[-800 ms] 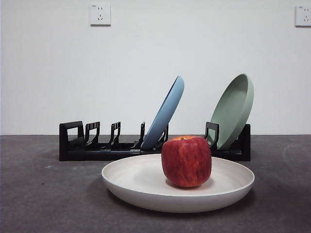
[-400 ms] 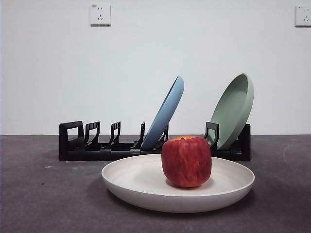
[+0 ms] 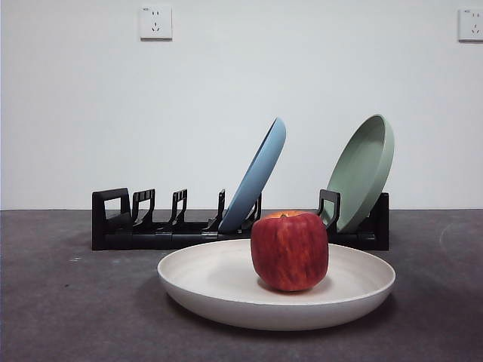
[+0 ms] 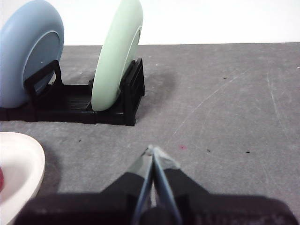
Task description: Take the yellow plate from the plate rack,put the plate on the table,take the apple from the table,put the apple in the plate
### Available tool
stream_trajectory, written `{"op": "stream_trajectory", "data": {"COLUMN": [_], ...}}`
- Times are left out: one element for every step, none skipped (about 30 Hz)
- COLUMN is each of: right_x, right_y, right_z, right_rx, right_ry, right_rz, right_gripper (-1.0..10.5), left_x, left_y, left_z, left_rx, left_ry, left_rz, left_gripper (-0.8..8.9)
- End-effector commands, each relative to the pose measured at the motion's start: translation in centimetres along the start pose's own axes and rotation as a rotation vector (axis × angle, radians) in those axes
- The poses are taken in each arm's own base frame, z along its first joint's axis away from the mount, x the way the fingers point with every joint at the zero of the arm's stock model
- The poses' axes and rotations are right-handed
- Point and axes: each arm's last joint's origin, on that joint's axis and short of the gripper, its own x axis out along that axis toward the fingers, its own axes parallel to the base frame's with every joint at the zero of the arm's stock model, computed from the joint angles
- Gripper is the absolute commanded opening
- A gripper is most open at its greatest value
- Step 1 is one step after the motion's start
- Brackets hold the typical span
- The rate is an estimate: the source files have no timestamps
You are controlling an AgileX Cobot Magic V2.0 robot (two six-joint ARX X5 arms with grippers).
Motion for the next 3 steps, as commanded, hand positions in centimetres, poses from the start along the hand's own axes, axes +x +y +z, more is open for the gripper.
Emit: {"op": "stream_trajectory", "data": {"right_x": [0.09, 0.09, 0.09], "right_y": [-0.01, -0.01, -0.01], "right_z": [-0.42, -0.42, -0.42], "right_rx": [0.012, 0.012, 0.012], "right_ry": [0.019, 0.019, 0.019], "right_rz": [-0.002, -0.002, -0.002], "right_gripper": [0.0, 0.0, 0.0], "left_x": [0.12, 0.12, 0.12], "left_y": [0.02, 0.02, 0.02], "left_z": [-0.37, -0.37, -0.37], "left_rx": [0.006, 0.006, 0.006], "left_ry": [0.007, 0.007, 0.007], "left_rz": [0.003, 0.003, 0.003], "left_gripper": [-0.01, -0.01, -0.01]}}
